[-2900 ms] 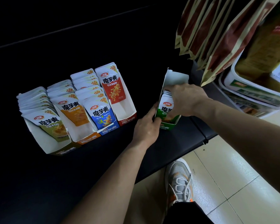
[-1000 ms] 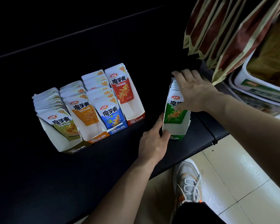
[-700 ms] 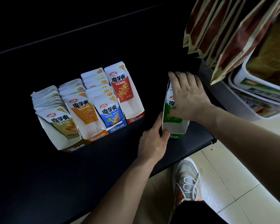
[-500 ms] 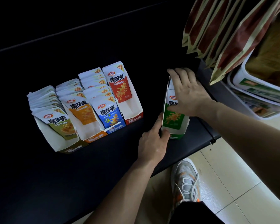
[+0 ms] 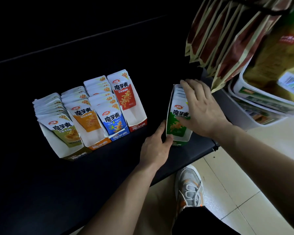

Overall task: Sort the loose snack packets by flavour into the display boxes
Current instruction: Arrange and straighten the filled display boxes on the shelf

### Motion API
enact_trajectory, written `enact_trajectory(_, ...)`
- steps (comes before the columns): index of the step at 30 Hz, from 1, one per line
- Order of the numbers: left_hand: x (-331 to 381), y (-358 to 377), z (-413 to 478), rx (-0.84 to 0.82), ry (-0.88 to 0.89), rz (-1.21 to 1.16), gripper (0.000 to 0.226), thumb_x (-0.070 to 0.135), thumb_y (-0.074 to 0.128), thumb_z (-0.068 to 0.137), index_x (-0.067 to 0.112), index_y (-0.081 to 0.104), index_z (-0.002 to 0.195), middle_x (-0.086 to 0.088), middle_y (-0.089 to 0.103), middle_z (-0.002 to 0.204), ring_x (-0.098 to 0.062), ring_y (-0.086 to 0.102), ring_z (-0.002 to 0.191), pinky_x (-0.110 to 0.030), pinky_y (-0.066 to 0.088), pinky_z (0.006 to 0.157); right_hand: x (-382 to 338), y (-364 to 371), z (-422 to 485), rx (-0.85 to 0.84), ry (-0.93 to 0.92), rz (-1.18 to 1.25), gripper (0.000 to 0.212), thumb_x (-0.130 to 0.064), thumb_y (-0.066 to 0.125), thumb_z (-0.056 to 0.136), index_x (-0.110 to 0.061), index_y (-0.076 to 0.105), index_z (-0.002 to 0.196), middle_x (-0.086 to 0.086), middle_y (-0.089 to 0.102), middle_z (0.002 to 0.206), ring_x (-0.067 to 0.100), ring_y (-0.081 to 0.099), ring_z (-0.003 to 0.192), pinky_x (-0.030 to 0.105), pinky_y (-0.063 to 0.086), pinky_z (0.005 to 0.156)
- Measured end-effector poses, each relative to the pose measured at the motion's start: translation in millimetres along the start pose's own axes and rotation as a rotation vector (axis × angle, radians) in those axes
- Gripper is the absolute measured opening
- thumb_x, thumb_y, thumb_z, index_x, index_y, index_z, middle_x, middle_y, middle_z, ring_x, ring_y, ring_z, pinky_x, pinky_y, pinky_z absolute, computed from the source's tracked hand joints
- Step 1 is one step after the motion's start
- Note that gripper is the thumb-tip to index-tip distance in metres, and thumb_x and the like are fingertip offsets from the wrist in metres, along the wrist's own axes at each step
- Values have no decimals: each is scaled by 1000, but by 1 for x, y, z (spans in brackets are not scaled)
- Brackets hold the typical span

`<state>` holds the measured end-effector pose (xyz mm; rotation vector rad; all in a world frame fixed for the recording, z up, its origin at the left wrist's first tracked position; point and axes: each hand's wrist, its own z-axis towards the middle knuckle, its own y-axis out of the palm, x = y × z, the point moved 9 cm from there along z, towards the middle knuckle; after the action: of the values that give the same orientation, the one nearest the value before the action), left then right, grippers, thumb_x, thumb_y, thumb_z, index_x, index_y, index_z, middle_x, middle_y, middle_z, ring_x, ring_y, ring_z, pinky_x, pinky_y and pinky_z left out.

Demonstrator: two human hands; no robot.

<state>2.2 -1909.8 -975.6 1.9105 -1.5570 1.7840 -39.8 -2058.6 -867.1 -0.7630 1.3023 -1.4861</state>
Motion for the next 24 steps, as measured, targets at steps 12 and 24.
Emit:
enact_trajectory(12, -2, -54, -29, 71, -34, -22, 60, 38, 57, 99, 40, 31, 153, 8, 57, 140, -11, 61, 116, -29, 48, 99, 8, 63, -77, -260, 781, 547, 59, -45, 53, 97, -13, 32, 141, 16, 52, 136, 41, 56, 115, 46, 47, 85)
enact_trajectory(24, -69, -215, -72, 568, -180, 132, 53, 33, 61, 96, 32, 43, 146, 6, 55, 140, -16, 59, 117, -38, 51, 98, 9, 84, 15, -309, 684, 623, 55, -12, 50, 97, -21, 38, 150, 12, 61, 128, 37, 59, 108, 34, 43, 79)
